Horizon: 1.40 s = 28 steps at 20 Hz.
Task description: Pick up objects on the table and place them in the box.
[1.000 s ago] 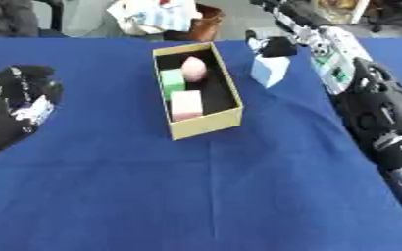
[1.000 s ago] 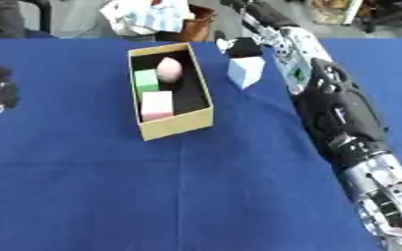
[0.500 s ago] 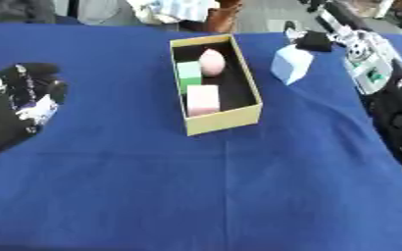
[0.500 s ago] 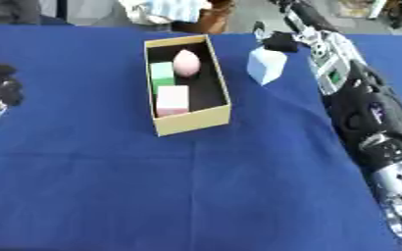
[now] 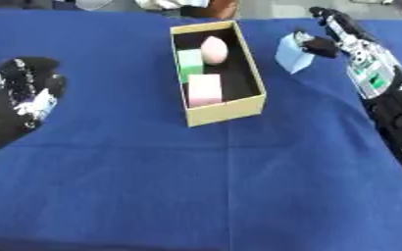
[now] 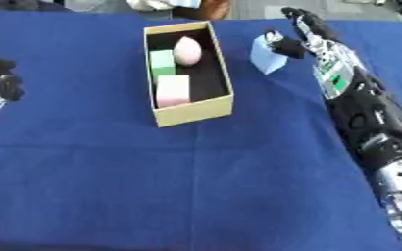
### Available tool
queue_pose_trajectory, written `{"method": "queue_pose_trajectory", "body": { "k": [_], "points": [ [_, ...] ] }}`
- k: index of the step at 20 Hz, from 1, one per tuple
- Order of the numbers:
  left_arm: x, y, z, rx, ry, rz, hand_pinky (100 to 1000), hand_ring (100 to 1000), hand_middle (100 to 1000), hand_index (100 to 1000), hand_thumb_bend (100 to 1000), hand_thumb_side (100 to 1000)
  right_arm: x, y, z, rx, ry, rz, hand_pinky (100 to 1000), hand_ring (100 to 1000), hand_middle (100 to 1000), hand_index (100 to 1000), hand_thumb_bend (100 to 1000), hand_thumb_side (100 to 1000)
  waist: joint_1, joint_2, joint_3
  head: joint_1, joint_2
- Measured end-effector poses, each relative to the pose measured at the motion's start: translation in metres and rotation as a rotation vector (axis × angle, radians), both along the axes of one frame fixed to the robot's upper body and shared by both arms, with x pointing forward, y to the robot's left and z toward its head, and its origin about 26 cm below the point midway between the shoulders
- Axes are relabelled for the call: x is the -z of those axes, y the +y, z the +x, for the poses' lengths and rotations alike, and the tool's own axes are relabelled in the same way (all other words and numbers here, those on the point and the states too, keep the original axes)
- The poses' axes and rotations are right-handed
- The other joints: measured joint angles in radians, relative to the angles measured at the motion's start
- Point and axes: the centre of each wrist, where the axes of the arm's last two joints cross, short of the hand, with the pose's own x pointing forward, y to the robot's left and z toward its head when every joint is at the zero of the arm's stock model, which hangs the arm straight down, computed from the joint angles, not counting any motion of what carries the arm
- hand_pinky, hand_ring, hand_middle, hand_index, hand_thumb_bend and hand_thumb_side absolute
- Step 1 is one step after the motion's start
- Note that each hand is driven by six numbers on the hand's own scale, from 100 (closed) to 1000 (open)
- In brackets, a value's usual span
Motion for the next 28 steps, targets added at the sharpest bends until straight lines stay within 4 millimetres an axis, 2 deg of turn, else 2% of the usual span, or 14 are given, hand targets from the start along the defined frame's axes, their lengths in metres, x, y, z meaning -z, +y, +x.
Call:
{"method": "queue_pose_trajectory", "body": {
  "k": [5, 14, 28],
  "points": [
    [-0.0001, -0.0001, 0.0001, 0.003, 0.001, 0.007, 640, 596, 584, 770, 297, 509, 0.0055, -0.0021, -0.0004, 0.013, 0.026, -0.018, 852, 935, 932, 990, 104, 648, 0.0, 0.0, 0.0, -0.001, 0.007],
    [0.0001, 0.0, 0.0012, 0.007, 0.005, 0.011, 641, 596, 583, 771, 289, 513, 0.0056, -0.0038, -0.0008, -0.01, 0.034, -0.05, 856, 937, 921, 987, 100, 696, 0.0, 0.003, -0.002, 0.001, 0.007],
    [0.0009, 0.0003, 0.0024, 0.007, 0.01, 0.013, 644, 602, 580, 772, 279, 517, -0.0008, -0.0012, -0.0018, -0.094, 0.035, -0.011, 859, 939, 912, 985, 100, 696, 0.0, 0.003, -0.012, 0.004, 0.016]
  ]
}}
